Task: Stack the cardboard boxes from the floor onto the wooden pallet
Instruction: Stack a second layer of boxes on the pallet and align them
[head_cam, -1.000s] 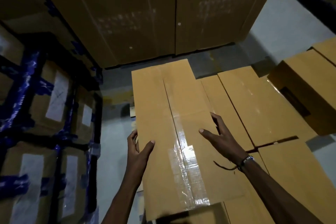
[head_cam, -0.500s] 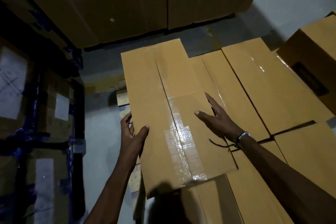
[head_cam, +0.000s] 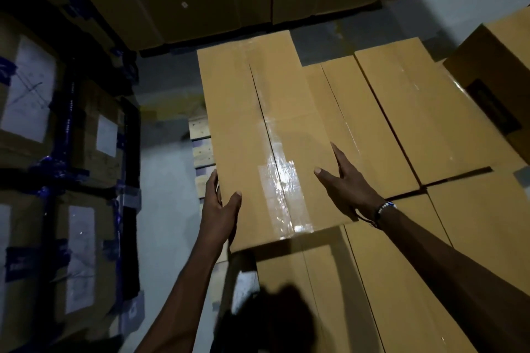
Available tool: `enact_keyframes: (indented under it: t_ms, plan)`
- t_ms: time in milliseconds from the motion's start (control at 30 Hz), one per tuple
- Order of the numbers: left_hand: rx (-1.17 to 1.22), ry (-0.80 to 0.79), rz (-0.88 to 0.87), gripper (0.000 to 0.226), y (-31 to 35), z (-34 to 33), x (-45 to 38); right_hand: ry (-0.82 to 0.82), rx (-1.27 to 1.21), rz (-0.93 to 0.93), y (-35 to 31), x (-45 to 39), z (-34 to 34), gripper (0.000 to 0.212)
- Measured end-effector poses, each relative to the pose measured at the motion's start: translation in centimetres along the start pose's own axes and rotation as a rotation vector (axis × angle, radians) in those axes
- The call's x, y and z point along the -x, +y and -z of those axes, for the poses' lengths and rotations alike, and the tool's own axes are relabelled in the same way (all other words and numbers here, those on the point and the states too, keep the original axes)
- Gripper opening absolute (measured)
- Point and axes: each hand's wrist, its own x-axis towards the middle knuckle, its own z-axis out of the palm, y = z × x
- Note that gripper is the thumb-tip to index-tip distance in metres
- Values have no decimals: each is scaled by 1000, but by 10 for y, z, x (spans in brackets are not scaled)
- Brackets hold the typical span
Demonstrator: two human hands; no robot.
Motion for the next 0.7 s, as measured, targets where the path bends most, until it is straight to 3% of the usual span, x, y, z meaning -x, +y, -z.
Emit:
enact_keyframes:
  t_ms: [300,400,533,700]
  plan:
    - [72,24,88,59,-46,-10,92,-35,-152,-71,70,83,-3,71]
    - [132,25,113,56,-52,-12,98,-26,-213,-20,76,87,-4,63]
    - [143,19,65,55,-51,-15,93,-14,-188,29,78,74,5,74]
    - [166,28,2,55,-37,-23,77,-30,-216,44,65,53,20,69]
